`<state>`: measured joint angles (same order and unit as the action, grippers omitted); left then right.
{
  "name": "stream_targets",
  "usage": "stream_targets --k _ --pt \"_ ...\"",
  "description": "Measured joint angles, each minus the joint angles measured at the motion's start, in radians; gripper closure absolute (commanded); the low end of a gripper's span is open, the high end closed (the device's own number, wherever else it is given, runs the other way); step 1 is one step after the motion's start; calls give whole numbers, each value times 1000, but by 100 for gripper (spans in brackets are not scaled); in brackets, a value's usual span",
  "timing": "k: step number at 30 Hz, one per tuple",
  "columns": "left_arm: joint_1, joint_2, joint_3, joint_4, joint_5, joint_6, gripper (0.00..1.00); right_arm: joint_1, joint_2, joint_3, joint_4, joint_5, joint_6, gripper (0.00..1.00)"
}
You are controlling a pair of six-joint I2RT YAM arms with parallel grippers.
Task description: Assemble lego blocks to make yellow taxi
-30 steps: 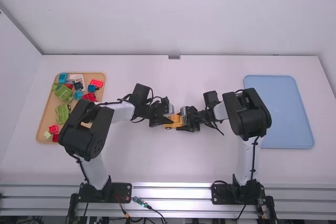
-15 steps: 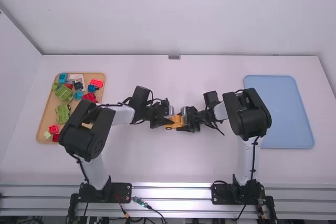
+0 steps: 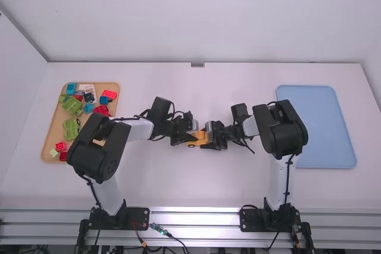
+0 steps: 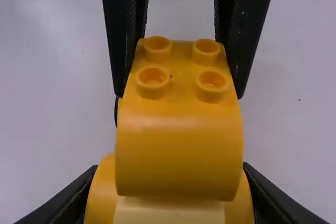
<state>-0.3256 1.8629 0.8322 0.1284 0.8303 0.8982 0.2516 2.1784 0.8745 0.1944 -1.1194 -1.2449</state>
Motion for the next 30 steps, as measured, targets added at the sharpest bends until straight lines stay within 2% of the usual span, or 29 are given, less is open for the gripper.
stream_targets --k 9,20,30 --pt "-8 -3 7 -35 -8 41 98 8 0 -6 9 -3 3 76" --pt "-41 -24 7 -47 -95 36 98 2 0 -6 10 -5 4 77" --pt "-59 -28 62 -170 -158 37 98 6 0 -6 7 -4 3 76"
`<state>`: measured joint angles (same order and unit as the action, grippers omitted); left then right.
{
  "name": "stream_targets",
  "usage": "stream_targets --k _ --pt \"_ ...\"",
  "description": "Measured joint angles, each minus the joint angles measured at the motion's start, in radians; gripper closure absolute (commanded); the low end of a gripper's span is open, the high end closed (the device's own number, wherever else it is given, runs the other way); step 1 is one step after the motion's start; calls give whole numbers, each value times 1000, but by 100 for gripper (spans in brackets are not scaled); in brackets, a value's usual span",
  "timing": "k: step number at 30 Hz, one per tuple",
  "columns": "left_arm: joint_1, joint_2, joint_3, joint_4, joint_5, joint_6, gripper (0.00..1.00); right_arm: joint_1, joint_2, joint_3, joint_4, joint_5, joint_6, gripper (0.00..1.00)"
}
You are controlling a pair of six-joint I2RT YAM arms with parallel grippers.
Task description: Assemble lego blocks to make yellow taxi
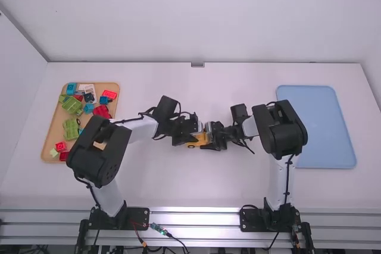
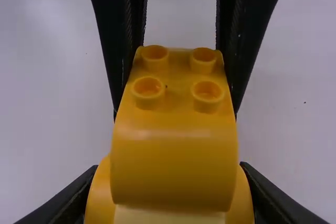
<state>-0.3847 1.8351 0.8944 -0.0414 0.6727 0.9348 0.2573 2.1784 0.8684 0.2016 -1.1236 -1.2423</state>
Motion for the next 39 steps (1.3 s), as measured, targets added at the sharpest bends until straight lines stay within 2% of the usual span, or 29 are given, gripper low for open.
stream_targets --k 33,39 --pt "-35 0 36 -55 -65 8 98 -5 0 0 -3 2 -3 76" --pt "-41 2 59 -91 -78 -5 80 -5 0 0 -3 2 -3 77"
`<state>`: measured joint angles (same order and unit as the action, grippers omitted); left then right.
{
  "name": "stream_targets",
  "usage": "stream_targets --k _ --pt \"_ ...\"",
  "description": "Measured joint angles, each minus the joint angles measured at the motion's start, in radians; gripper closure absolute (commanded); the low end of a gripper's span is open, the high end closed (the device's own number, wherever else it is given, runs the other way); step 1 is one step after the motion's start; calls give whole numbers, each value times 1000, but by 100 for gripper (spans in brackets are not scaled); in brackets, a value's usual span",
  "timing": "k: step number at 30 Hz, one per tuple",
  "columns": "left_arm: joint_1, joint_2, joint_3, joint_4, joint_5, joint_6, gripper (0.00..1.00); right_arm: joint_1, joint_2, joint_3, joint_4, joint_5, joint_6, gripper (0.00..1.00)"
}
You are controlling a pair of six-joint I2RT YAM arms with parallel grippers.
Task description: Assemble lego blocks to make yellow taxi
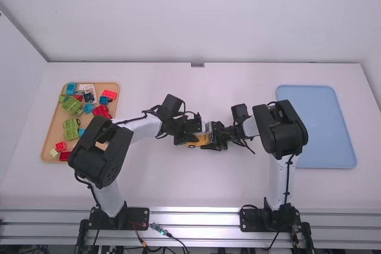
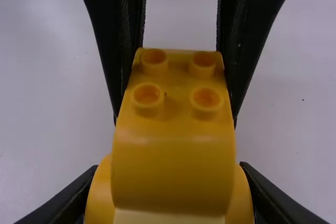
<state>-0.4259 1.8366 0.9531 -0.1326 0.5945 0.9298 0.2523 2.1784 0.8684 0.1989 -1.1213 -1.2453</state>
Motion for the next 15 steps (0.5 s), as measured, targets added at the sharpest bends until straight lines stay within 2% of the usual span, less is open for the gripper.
stream_targets --k 2,3,5,10,15 --pt "-4 3 18 -30 -10 -2 83 0 0 0 0 0 0 77" --pt "-8 8 40 -69 -21 2 95 0 0 0 0 -1 -1 77" --pt "-14 14 72 -122 -35 10 97 4 0 0 0 -2 1 77" --pt "-18 17 92 -161 -49 13 92 10 0 0 1 -1 1 77" --pt "-18 16 69 -103 -40 13 91 4 0 0 3 0 4 77"
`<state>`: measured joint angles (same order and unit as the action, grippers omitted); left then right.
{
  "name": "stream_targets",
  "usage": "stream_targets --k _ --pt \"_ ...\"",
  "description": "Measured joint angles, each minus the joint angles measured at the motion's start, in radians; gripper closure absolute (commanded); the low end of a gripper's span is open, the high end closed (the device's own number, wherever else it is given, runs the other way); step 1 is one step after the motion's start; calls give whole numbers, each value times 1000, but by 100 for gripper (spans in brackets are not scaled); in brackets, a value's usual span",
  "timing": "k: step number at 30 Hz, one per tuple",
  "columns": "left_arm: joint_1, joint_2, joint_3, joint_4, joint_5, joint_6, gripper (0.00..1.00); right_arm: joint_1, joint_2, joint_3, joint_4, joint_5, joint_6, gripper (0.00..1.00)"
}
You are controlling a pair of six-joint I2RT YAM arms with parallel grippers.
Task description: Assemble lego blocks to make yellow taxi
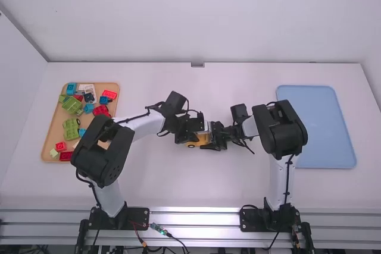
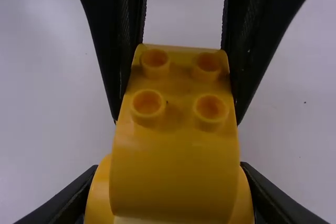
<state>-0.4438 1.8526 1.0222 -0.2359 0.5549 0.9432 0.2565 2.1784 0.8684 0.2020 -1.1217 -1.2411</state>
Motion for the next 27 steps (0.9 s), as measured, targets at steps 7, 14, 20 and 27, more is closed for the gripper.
stream_targets --k 7,14,20,27 --pt "0 -19 -111 232 33 -36 88 -19 0 0 5 -1 5 80" --pt "1 -24 -130 262 35 -56 65 -19 0 0 4 1 4 79" --pt "-5 0 -130 233 28 -68 59 8 0 0 5 2 6 80" --pt "-16 4 -128 212 44 -76 6 6 0 2 14 8 19 80"
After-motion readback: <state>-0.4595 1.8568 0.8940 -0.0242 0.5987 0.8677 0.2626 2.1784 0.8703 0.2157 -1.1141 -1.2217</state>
